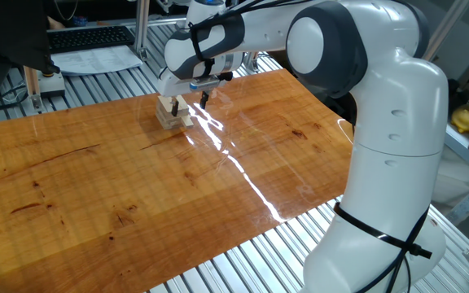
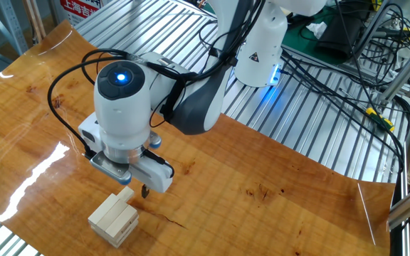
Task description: Play Jenga
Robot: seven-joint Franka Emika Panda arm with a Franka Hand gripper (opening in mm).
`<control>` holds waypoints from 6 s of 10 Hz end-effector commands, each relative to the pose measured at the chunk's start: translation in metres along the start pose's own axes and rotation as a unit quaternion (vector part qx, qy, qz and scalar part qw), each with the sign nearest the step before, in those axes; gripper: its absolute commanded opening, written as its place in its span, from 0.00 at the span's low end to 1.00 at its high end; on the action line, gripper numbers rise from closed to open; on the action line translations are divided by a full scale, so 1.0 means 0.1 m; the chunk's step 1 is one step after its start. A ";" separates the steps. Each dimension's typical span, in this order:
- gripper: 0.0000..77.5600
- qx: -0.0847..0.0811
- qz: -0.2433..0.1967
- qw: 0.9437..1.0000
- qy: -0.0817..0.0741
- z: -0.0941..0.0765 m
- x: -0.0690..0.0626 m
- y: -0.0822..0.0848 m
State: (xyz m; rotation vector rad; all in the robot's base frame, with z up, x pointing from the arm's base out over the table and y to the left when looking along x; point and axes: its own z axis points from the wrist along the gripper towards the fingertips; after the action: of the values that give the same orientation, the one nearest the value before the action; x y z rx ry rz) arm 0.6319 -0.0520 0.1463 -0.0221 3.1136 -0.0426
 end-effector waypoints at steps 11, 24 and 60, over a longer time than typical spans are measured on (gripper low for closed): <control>1.00 0.000 -0.006 1.000 0.011 0.54 -0.01 -0.15; 0.02 0.002 0.003 1.000 0.005 0.54 -0.01 -0.13; 0.02 0.035 0.017 0.999 0.027 0.39 0.08 -0.12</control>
State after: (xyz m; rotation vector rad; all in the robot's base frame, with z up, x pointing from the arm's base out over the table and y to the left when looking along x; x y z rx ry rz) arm 0.6215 -0.0667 0.1011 0.0356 3.1530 -0.1494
